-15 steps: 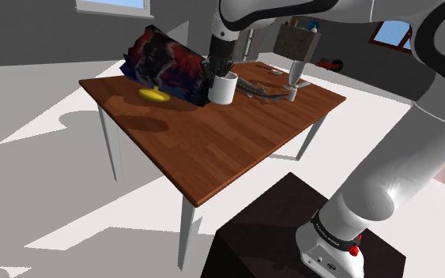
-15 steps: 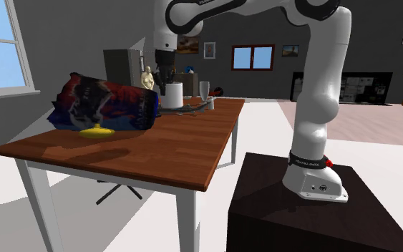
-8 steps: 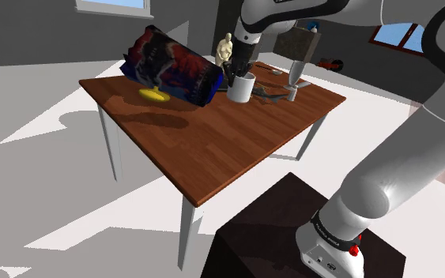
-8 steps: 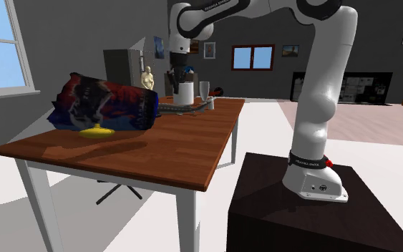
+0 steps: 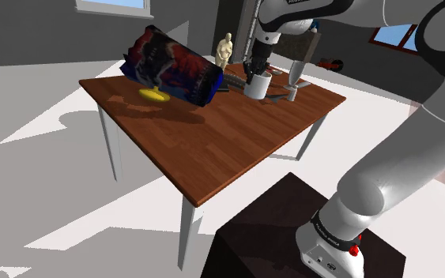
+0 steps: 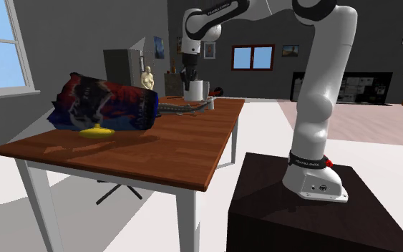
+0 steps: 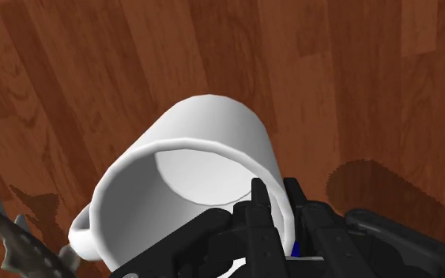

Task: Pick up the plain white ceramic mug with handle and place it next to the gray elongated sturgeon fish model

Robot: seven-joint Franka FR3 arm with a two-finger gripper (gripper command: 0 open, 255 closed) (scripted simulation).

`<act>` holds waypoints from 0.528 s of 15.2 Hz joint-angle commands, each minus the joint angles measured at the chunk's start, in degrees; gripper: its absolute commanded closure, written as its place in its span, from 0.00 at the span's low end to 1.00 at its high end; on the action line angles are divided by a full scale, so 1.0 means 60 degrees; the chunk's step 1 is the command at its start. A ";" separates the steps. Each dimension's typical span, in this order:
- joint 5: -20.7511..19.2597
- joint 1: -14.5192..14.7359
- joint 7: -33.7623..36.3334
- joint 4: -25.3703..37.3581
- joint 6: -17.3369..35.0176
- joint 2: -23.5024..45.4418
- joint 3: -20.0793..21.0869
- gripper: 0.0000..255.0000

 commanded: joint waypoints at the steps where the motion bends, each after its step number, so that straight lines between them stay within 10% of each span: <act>1: 0.0040 -0.0235 -0.0554 0.0013 0.0023 0.0023 -0.0288 1.00; 8: 0.0254 -0.0965 -0.2209 0.0707 -0.0097 0.0608 -0.1137 1.00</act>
